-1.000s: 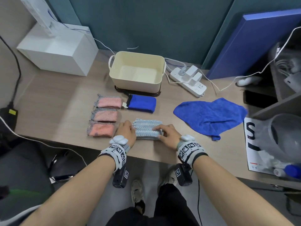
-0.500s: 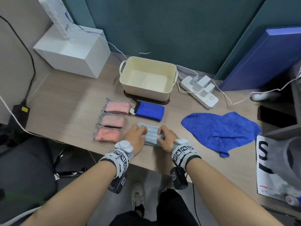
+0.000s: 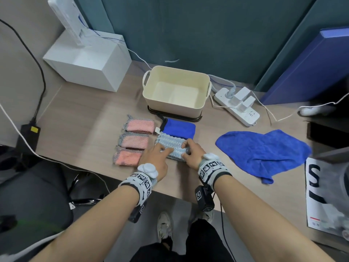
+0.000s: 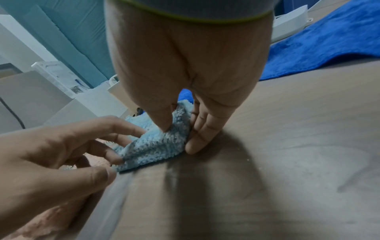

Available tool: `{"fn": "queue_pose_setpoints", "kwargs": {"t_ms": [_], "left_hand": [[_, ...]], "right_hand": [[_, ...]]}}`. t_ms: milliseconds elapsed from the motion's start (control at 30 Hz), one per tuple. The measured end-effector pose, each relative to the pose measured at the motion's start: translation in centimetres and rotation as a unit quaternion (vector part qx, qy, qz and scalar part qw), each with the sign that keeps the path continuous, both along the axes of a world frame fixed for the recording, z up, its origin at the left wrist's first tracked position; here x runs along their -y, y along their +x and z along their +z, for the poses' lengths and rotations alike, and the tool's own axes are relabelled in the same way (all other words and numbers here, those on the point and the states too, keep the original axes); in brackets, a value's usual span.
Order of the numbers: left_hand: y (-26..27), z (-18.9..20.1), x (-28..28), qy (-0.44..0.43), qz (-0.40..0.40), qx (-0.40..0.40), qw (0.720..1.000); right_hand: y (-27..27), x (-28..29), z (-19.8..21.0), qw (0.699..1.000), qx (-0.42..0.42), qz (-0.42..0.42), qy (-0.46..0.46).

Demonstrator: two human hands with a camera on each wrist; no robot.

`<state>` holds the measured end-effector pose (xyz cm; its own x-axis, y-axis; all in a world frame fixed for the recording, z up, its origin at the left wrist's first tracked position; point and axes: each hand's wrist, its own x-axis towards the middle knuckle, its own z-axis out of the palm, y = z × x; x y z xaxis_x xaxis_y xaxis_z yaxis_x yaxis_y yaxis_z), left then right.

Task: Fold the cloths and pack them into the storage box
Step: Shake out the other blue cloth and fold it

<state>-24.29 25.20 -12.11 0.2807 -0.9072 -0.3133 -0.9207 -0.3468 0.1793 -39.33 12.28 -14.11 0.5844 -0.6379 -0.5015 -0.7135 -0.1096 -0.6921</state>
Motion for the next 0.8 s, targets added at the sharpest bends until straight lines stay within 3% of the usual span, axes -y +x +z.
{"fn": "queue_pose_setpoints", "kwargs": {"t_ms": [233, 433, 633, 800], "left_hand": [[-0.4, 2.3, 2.0, -0.013, -0.008, 0.038, 0.999], [-5.7, 2.8, 8.4, -0.056, -0.094, -0.012, 0.994], [-13.6, 0.2, 15.3, -0.043, -0.216, -0.024, 0.975], [-16.2, -1.7, 18.0, 0.014, -0.233, 0.011, 0.972]], "right_hand": [[-1.7, 1.8, 1.8, 0.999, 0.033, 0.014, 0.039], [-8.7, 5.9, 3.6, 0.998, -0.032, -0.053, -0.029], [-19.0, 9.2, 1.6, 0.975, -0.214, -0.018, -0.063], [-21.7, 8.8, 0.1, 0.971, -0.197, 0.019, -0.132]]}}
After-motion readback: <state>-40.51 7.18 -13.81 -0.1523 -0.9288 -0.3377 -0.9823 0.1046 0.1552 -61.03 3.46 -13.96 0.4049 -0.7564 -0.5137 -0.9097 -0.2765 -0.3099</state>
